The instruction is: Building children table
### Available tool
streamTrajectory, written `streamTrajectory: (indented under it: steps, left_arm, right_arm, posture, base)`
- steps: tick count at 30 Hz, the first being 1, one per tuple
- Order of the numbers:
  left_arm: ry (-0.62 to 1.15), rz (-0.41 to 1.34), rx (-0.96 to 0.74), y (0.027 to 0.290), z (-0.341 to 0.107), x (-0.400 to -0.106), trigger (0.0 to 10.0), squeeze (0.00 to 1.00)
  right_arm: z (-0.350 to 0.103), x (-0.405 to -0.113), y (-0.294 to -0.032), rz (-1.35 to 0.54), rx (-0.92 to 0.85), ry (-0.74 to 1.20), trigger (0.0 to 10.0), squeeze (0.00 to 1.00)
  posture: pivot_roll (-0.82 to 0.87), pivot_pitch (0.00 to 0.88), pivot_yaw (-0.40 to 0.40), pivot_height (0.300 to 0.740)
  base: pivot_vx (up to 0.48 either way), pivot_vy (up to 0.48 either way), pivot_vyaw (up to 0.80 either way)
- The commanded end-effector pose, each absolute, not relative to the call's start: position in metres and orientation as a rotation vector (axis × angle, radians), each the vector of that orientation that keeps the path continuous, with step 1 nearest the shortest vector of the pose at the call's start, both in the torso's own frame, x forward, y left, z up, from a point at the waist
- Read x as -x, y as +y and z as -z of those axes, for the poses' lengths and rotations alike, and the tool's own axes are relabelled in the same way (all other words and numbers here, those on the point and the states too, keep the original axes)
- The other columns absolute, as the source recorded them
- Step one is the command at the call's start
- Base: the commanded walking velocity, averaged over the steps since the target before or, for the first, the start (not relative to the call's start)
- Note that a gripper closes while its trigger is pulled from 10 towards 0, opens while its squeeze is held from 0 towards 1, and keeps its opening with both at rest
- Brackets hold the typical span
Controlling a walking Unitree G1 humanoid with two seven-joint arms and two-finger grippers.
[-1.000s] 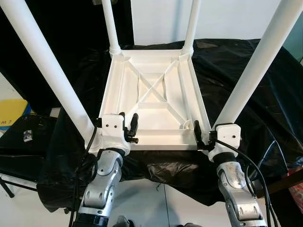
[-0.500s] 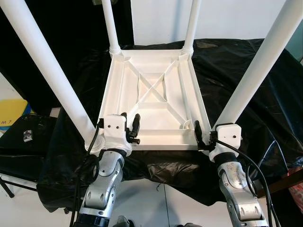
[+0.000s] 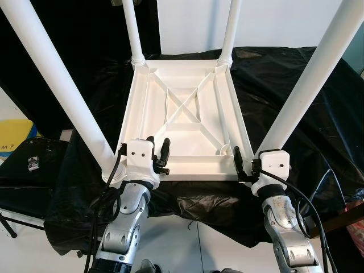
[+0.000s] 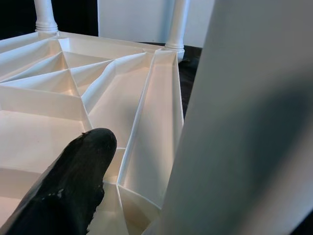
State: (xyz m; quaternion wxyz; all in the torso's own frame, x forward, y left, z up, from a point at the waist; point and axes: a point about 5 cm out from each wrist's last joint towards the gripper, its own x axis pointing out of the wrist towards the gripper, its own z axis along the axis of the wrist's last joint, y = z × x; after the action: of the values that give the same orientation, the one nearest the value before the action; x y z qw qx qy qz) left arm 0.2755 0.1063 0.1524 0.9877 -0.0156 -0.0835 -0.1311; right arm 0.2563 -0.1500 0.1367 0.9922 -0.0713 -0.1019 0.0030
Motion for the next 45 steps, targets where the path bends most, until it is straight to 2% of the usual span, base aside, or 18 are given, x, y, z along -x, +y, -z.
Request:
streamTrajectory:
  steps: [1,25,33,45]
  left_arm:
    - [-0.175,0.308,0.021,0.104,-0.152,-0.272,10.0,0.00]
    - [-0.176,0.305,0.025,0.102,-0.151,-0.271,10.0,0.00]
    - [-0.159,0.263,0.055,0.106,-0.150,-0.272,10.0,0.00]
    - [-0.155,0.258,0.081,0.107,-0.156,-0.270,10.0,0.00]
  right_arm:
    - [-0.137,-0.253,-0.151,-0.011,0.156,-0.214,10.0,0.00]
    - [-0.136,-0.252,-0.151,-0.035,0.155,-0.212,10.0,0.00]
    - [-0.137,-0.250,-0.138,-0.143,0.124,-0.207,10.0,0.00]
    - [-0.142,-0.250,-0.092,-0.449,0.080,-0.189,10.0,0.00]
  posture:
    - [-0.03,0.089,0.001,0.740]
    - [-0.03,0.093,-0.006,0.740]
    - [-0.03,0.100,-0.010,0.740]
    - [-0.04,0.126,-0.003,0.740]
  base:
    - [0.000,-0.259,0.00]
    - [0.000,-0.300,0.00]
    - [0.000,0.000,0.00]
    - [0.000,0.000,0.00]
